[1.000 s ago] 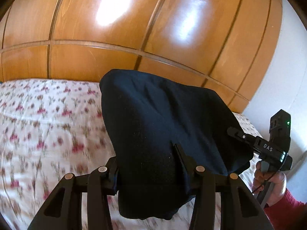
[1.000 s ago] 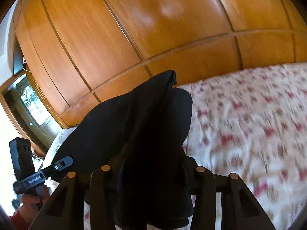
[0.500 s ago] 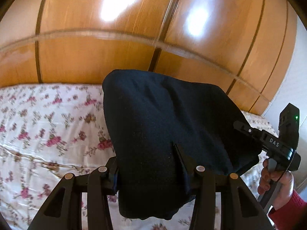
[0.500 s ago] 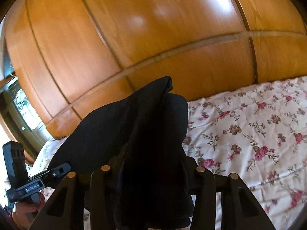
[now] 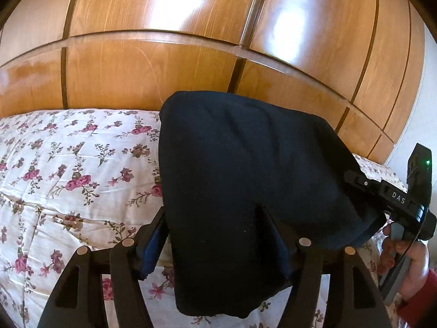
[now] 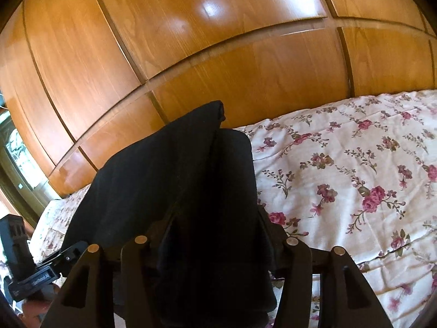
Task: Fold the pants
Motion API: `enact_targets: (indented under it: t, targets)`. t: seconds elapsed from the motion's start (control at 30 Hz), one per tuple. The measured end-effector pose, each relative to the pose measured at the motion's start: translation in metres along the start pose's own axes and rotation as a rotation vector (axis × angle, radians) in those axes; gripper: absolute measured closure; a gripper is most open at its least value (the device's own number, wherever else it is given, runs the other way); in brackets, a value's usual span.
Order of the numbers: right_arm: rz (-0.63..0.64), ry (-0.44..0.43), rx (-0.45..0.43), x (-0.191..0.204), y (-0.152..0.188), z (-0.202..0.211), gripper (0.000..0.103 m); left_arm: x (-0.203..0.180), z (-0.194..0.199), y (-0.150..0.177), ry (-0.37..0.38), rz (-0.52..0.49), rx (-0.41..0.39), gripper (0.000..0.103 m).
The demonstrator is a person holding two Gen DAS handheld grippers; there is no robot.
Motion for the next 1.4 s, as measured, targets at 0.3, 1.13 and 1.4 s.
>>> enact_targets:
  t: [0.3, 1.13, 1.4]
  targets:
    - [0.118, 0.157, -0.009, 0.017, 0.001, 0.001, 0.035, 0.001, 0.004, 0.000, -0.100, 0.009, -0.008, 0.018]
    - [0.247, 0.258, -0.016, 0.127, 0.066, 0.080, 0.001, 0.007, 0.120, 0.050, -0.308, 0.078, -0.054, 0.018]
    - [0.176, 0.250, -0.009, 0.146, 0.091, 0.124, 0.001, 0.014, 0.182, 0.069, -0.332, 0.102, -0.100, 0.018]
Point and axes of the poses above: each gripper's, at about its wrist camera, not at the fingertips, and z roughly against the way its jaws point, x to its left, y to its underside, the point moved 3 cm from there along -z, roughly the way its jaws point, and after that the axes turned 15 degrees about -y, right-handed, at the moved point
